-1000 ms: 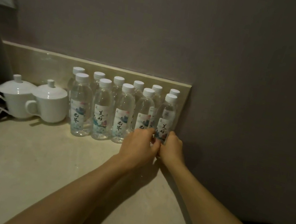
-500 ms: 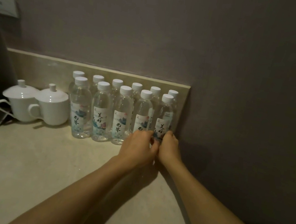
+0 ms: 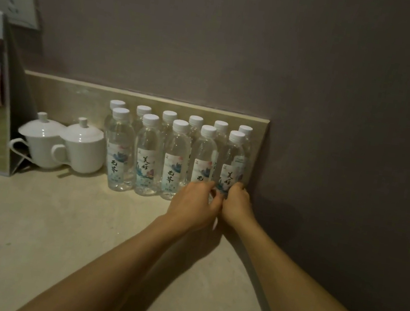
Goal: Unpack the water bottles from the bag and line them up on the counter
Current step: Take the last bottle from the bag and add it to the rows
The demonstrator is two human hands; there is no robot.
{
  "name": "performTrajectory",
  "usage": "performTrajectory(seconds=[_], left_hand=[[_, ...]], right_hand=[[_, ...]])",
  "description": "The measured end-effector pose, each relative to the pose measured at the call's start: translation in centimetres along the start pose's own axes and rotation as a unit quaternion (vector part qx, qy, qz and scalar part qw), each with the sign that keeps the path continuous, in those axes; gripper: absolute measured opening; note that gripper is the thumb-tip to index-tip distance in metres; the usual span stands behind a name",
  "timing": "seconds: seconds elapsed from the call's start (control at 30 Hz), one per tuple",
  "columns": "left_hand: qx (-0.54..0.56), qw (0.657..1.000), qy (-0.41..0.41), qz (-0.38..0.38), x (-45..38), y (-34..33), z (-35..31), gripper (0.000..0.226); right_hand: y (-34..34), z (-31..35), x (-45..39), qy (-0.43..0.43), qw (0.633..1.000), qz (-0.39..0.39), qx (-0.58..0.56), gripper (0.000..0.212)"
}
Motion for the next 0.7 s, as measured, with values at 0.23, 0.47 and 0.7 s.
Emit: performTrajectory(seconds=[0.23,0.47,0.7], left_hand=[[0.025,1.0,0.003,-0.018,0.7,0.8,1.4,0.029],[0.032,0.999,-0.003,-0.022,0.4,1.0,1.8,0.028],[0.04,0.999,-0.007,-0.014,0.6,1.0,1.8,0.028]], right_hand=[[0.0,0.1,0.4,0.008,0.999,-0.011,-0.045,0.061],[-0.2,0.4,0.3,0.006,1.0,-0.014,-0.022,0.064],[-0.2,0.6,0.2,-0.005,1.0,-0.007,-0.024,0.067]])
Point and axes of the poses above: each hand's wrist, its own x-axis away from the middle knuckle, its own y-axis out of the back of the hand, z = x × y, the point moved 6 cm from there along -x, towards the middle knuckle, and after that the axes turned 4 degrees about -x, right-handed, at the moved point
